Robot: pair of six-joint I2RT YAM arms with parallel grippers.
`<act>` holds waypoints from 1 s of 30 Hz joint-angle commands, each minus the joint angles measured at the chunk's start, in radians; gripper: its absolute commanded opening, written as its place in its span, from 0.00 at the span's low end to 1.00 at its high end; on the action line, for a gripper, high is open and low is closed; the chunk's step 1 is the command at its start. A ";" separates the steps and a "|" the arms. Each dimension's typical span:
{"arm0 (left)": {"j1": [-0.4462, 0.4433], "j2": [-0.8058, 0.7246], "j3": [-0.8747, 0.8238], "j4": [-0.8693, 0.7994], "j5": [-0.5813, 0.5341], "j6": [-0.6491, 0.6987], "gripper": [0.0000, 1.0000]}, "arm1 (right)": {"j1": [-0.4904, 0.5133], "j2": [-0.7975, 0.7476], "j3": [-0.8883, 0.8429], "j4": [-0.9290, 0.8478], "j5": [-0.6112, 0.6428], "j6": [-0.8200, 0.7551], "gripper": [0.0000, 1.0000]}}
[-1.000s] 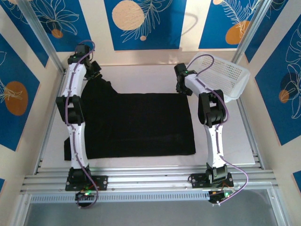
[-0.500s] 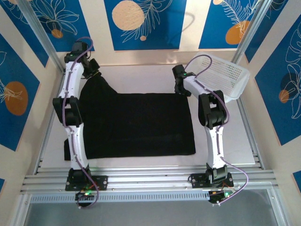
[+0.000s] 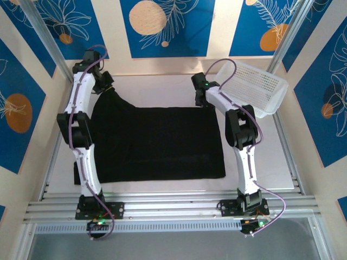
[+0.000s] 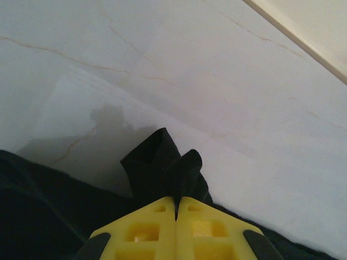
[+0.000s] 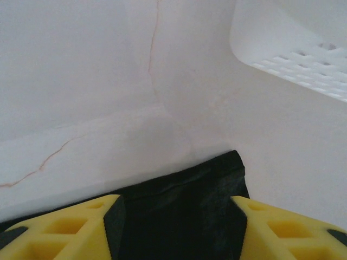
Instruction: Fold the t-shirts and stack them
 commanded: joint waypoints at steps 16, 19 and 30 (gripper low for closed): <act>0.036 -0.404 -0.426 0.085 -0.108 0.048 0.00 | -0.009 0.146 0.200 -0.240 0.058 0.115 0.58; 0.043 -0.420 -0.452 0.099 -0.098 0.054 0.00 | -0.012 0.182 0.228 -0.258 0.068 0.109 0.58; 0.045 -0.432 -0.471 0.099 -0.081 0.054 0.00 | -0.035 0.200 0.217 -0.200 0.082 0.071 0.57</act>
